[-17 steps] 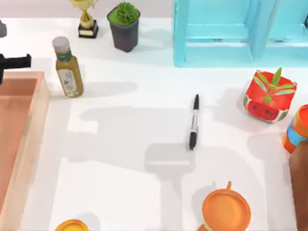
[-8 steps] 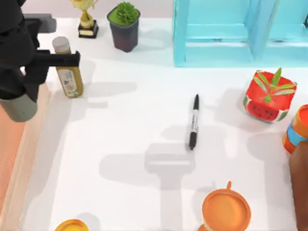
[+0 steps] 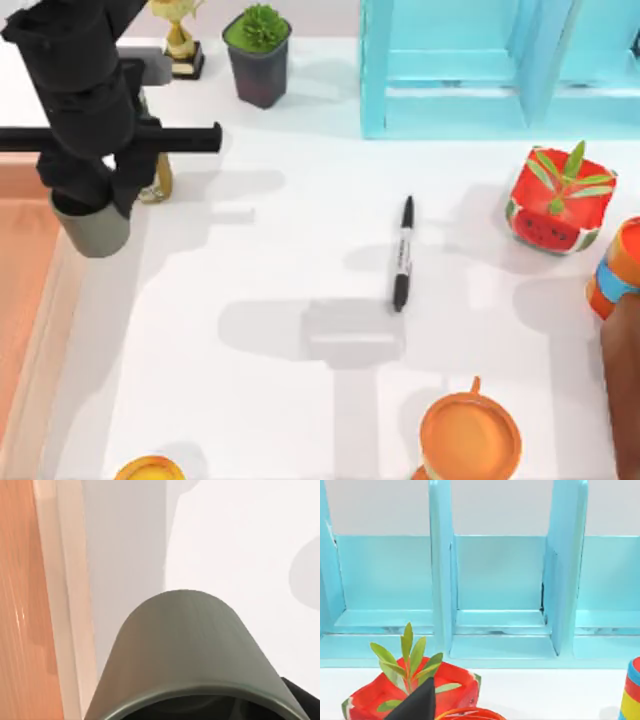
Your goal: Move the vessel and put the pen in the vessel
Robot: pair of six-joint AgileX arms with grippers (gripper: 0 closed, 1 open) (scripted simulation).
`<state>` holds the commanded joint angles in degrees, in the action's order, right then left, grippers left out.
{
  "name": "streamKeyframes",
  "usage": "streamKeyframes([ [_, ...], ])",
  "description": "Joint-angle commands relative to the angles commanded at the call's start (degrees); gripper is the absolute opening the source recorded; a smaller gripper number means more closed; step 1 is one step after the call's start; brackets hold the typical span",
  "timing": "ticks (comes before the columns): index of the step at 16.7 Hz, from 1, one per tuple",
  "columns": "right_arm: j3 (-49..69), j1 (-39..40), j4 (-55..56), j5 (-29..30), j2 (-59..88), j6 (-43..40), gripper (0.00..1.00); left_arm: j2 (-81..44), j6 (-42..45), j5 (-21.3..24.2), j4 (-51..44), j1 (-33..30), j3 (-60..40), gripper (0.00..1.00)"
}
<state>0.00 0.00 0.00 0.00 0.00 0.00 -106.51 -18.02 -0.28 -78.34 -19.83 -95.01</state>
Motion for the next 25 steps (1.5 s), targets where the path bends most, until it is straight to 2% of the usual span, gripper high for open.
streamKeyframes([
  [3, 0.0, 0.0, 0.0, 0.0, 0.0, 0.0, 1.0, -4.8, -5.0, 0.0, 7.5, -4.8, 1.9, 0.0],
  [6, 0.0, 0.0, 0.0, 0.0, 0.0, 0.0, 1.0, -7.1, -7.4, 0.0, 10.3, -7.1, 2.8, 0.0],
  [10, 0.0, 0.0, 0.0, 0.0, 0.0, 0.0, 1.0, -7.1, -7.3, 0.0, 10.4, -6.9, 2.9, 0.0],
  [16, 0.0, 0.0, 0.0, 0.0, 0.0, 0.0, 1.0, -8.5, -6.6, 0.0, 19.1, -6.3, 10.0, 0.0],
  [21, 0.0, 0.0, 0.0, 0.0, 0.0, 0.0, 1.0, -8.7, -6.5, 0.0, 20.0, -6.2, 10.9, 0.0],
  [25, 0.0, 0.0, 0.0, 0.0, 0.0, 0.0, 1.0, -8.7, -6.5, 0.0, 20.0, -6.2, 10.9, 0.3],
])
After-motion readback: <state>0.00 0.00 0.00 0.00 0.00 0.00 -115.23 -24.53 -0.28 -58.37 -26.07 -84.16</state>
